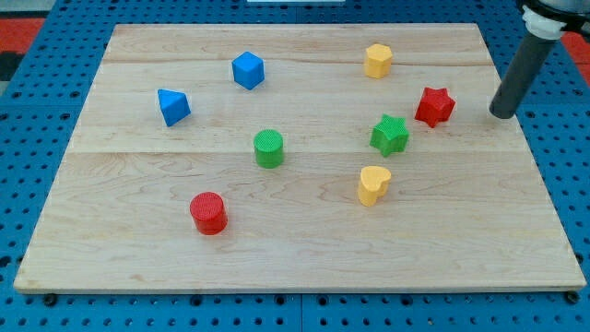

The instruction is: Move the red star to the top of the green star

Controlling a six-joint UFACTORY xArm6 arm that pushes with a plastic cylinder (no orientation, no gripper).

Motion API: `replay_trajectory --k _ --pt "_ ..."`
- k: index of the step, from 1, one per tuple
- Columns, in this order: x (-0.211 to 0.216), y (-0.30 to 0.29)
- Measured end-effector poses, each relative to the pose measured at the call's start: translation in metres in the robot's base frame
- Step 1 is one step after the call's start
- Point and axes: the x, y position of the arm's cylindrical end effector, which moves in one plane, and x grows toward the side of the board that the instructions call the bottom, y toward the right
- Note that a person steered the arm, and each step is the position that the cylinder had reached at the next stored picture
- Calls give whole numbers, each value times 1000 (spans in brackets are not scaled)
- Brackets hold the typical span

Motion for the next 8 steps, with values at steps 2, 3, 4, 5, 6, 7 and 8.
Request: replay_trajectory --k 2,3,4,5,6,7,8 --pt "-20 -45" --pt "-23 -110" --pt "-7 -100" --pt "23 -89" --pt "22 -109" --pt "8 -109" --pt "10 -89"
